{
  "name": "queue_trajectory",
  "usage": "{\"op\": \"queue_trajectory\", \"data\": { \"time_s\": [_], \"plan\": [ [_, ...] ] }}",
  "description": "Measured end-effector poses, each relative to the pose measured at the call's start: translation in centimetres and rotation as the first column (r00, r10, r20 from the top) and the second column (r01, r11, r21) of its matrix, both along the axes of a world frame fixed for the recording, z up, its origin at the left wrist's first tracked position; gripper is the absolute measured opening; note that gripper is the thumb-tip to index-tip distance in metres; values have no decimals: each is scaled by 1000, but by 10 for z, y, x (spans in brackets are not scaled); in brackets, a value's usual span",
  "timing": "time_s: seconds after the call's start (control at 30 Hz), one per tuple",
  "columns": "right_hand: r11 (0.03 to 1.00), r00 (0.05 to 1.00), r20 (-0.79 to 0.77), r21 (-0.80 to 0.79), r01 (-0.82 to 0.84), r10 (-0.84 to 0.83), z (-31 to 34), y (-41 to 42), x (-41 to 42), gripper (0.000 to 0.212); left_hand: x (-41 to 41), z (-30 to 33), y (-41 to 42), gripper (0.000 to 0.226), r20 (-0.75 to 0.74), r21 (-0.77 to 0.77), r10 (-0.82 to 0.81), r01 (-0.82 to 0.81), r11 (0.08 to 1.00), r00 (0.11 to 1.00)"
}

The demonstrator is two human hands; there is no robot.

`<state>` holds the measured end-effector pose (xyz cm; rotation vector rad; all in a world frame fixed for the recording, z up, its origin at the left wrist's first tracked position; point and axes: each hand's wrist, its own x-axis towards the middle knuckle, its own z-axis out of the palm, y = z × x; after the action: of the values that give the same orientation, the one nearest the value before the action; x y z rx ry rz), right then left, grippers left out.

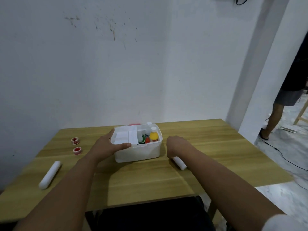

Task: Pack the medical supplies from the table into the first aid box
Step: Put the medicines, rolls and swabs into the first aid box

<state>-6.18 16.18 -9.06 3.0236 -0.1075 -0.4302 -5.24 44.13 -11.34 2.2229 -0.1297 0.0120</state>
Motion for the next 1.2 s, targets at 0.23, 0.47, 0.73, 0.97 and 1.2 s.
{"op": "queue_trajectory", "data": {
  "time_s": [0.23, 0.47, 0.73, 0.97, 1.2],
  "plan": [
    [999, 999, 21, 6, -33, 33, 0, -6, 0, 34, 5, -4, 1, 117, -2, 6, 18, -18, 1000, 1000],
    [871, 978, 178, 491, 5, -106, 52, -29, 3, 29, 7, -5, 3, 121, -4, 22, 6, -6, 1000, 1000],
    [419, 899, 347, 882, -216, -267, 87, -3, 14, 37, 4, -1, 2, 107, 3, 13, -21, 21, 1000, 1000],
    [475, 776, 522, 815, -333, -353, 34, 20, 19, 37, 2, 2, -2, 129, 1, -8, -11, 11, 1000, 1000],
    [781, 682, 731, 410, -471, 28, 2, 33, 8, 38, 5, -3, 0, 110, 36, 0, -14, 14, 1000, 999]
  ]
}}
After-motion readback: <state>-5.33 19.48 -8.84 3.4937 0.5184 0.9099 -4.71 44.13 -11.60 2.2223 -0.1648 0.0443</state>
